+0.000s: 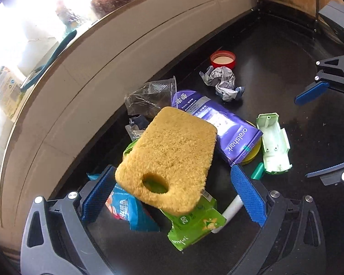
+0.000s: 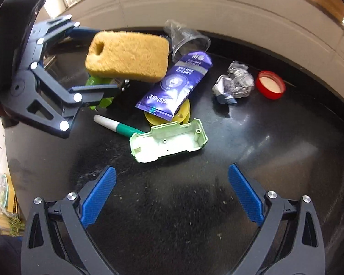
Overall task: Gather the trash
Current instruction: 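Grasp the yellow sponge with the left tool while the right tool grasps the pale green case, then carry sponge and case to the bin and open the left tool over it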
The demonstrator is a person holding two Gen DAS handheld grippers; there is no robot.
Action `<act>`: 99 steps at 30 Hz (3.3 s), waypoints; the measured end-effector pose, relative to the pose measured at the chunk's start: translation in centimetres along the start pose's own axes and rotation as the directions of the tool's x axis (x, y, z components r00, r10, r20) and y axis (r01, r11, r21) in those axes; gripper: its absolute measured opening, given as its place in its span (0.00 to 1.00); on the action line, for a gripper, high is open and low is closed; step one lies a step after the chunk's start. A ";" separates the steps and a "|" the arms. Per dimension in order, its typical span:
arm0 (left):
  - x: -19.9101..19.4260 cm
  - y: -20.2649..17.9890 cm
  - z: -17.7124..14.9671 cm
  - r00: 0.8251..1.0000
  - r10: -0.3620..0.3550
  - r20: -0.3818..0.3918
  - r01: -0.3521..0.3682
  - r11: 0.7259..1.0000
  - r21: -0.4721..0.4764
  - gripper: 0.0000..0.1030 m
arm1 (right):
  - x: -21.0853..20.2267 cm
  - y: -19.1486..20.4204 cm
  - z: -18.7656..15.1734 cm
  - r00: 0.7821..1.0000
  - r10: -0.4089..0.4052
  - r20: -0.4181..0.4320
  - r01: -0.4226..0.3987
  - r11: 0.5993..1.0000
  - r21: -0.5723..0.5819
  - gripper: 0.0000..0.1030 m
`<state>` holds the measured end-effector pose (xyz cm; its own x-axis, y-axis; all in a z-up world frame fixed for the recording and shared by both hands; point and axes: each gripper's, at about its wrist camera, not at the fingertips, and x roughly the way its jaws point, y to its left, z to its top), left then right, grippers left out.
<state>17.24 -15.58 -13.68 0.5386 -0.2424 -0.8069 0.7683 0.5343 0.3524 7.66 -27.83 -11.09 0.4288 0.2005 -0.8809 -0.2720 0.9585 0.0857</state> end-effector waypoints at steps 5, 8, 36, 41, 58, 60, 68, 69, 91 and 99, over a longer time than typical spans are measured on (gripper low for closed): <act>1.4 0.5 0.1 1.000 -0.026 0.005 0.026 1.000 0.016 0.93 | 2.5 0.7 0.8 0.999 -0.025 -0.020 0.023 0.997 -0.079 0.92; 1.2 0.8 0.3 0.999 -0.037 0.026 0.037 0.999 -0.002 0.88 | 3.0 0.7 1.4 1.000 -0.008 -0.020 0.006 0.996 -0.086 0.92; -14.6 -2.6 -8.5 0.999 0.043 -0.001 -0.037 0.846 -0.532 0.58 | -9.7 5.1 -4.5 0.987 -0.087 0.133 0.090 0.996 -0.014 0.76; -16.3 -4.2 -10.6 0.999 0.053 -0.007 -0.048 0.835 -0.548 0.58 | -10.7 6.2 -6.1 0.987 -0.093 0.132 0.094 0.996 0.003 0.76; -23.6 -2.0 -21.2 0.964 0.242 -0.109 -0.241 0.630 -0.738 0.58 | -10.1 17.2 -2.9 0.990 0.062 0.125 -0.032 0.974 -0.224 0.76; -25.1 -2.0 -25.0 0.950 0.263 -0.166 -0.290 0.556 -0.779 0.58 | -9.2 20.8 -2.2 0.988 0.115 0.098 -0.080 0.949 -0.305 0.76; -30.6 -4.7 -39.6 0.888 0.260 -0.379 -0.441 0.254 -0.861 0.58 | -4.7 36.5 -3.0 0.946 0.307 -0.102 -0.309 0.768 -0.561 0.76; -31.3 -5.4 -41.6 0.878 0.251 -0.408 -0.461 0.209 -0.863 0.58 | -4.2 38.5 -3.5 0.937 0.324 -0.133 -0.338 0.739 -0.583 0.76; -31.1 -10.5 -61.7 0.891 0.104 -0.441 -0.420 -0.177 -0.890 0.58 | 6.1 62.1 -9.9 0.850 0.288 -0.441 -0.526 0.489 -0.696 0.76; -30.2 -10.1 -62.7 0.905 0.084 -0.417 -0.400 -0.163 -0.902 0.61 | 5.9 63.2 -9.2 0.845 0.300 -0.443 -0.535 0.496 -0.684 0.76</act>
<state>-28.47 37.16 -22.55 0.4081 0.1630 -0.8982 -0.6528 0.7399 -0.1623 -14.91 32.08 -15.14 -0.1006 0.3673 -0.9246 -0.9536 0.2295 0.1950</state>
